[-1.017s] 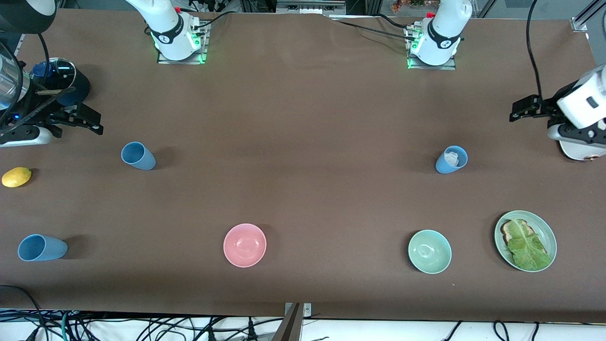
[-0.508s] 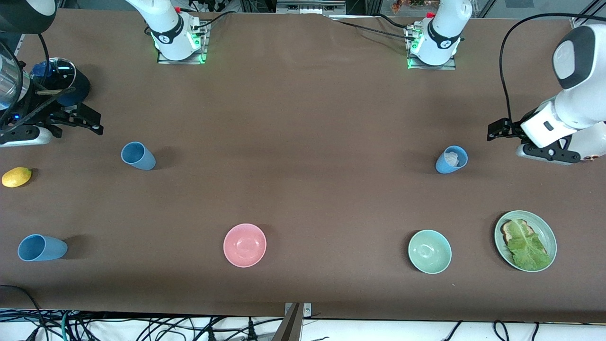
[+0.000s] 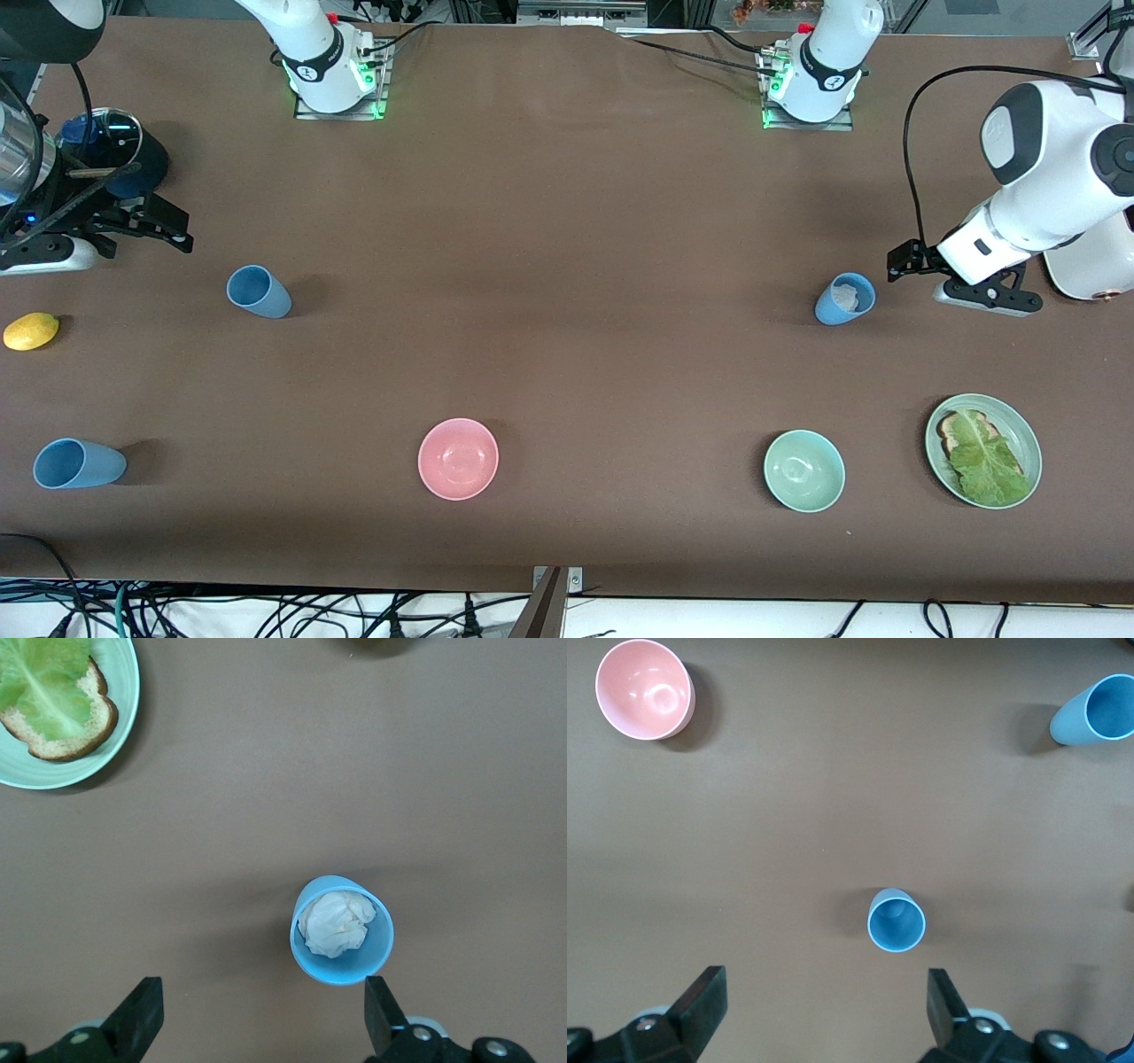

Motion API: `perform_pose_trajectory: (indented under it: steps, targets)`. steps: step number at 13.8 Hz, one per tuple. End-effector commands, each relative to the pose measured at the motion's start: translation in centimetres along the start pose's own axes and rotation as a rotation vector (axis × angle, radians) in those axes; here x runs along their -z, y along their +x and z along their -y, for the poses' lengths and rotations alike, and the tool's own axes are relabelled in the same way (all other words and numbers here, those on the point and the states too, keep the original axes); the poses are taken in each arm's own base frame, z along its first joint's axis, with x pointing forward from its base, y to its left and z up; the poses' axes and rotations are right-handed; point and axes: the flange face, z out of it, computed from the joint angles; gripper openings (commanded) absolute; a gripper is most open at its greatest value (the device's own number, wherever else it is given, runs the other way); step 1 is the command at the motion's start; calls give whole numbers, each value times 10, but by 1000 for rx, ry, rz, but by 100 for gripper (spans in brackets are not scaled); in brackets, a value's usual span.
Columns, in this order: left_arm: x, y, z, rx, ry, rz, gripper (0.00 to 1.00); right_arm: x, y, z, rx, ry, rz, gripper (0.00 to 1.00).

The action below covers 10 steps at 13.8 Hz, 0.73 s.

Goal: Stack blue cups with both arms
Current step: 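Reach the left gripper down over the tissue-filled blue cup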

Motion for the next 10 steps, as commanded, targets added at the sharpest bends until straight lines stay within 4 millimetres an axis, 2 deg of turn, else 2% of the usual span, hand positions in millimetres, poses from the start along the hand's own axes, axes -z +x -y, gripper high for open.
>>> perform_pose_trajectory:
  steps: [1, 6, 10]
  targets:
    - [-16, -8, -1, -28, 20, -15, 100, 2, -2, 0, -13, 2, -9, 100]
    - [-39, -11, -8, -29, 23, -27, 100, 1, -2, -1, -15, 2, -8, 100]
    - [-71, -21, -15, -35, 34, -80, 100, 2, -2, 0, -13, 2, -11, 100]
